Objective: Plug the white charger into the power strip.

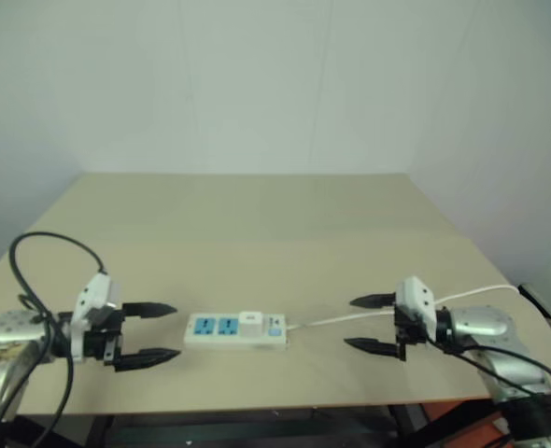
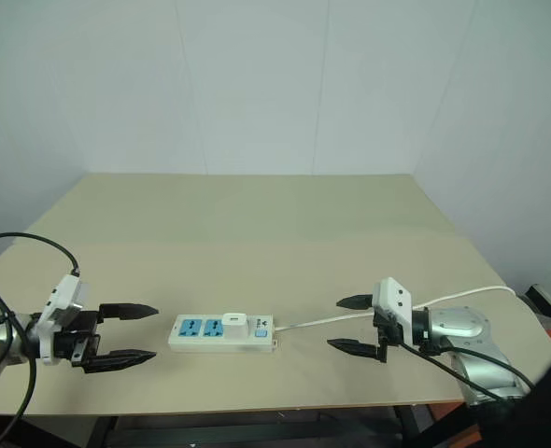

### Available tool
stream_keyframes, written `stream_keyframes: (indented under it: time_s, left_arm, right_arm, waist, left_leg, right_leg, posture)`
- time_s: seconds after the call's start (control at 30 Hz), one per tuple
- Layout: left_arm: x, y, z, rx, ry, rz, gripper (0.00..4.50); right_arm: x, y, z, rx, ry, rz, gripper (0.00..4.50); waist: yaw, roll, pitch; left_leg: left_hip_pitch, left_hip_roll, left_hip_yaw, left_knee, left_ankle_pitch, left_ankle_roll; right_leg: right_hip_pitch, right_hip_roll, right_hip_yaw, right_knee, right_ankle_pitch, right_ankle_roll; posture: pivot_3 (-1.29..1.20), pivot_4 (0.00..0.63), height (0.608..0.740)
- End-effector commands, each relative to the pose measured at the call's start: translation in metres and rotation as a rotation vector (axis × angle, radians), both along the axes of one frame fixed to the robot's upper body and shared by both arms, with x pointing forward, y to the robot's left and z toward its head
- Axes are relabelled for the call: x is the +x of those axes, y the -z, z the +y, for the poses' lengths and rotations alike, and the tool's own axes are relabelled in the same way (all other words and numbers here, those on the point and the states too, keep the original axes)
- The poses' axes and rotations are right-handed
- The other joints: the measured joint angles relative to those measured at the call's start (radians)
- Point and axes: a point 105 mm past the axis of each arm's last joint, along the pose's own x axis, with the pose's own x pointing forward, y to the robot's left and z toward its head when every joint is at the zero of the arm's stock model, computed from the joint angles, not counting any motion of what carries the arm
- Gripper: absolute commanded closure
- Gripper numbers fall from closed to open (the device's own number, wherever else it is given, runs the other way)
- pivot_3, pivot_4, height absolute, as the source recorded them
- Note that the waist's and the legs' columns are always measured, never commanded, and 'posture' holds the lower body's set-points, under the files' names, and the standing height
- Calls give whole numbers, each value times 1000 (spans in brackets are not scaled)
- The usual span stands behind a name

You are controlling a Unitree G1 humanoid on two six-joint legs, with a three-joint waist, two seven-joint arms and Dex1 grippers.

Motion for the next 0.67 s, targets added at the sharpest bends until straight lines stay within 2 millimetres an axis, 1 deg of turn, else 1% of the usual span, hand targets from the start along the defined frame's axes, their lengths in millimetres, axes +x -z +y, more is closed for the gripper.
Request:
stream_keyframes:
  time_s: [0.03,0.43,0.67]
  left_arm:
    - [-3,-13,-4,-6,8,-49,0]
    - [-3,-13,-6,-10,18,-33,0]
    - [-3,-14,-6,-7,26,-37,0]
  right_arm:
    - [3,-14,-1,23,7,-44,43]
    - [4,-13,0,20,7,-43,43]
    - [5,-13,6,30,-13,-44,43]
  waist:
    - [0,0,0]
    - [1,0,0]
    - [0,0,0]
  left_leg:
    - [0,0,0,0,0,0]
    - [0,0,0,0,0,0]
    - [0,0,0,0,0,0]
  right_leg:
    - [0,0,0,0,0,0]
    - [0,0,0,0,0,0]
    - [0,0,0,0,0,0]
  posture:
    - [0,150,740]
    - [0,150,740]
    - [0,150,740]
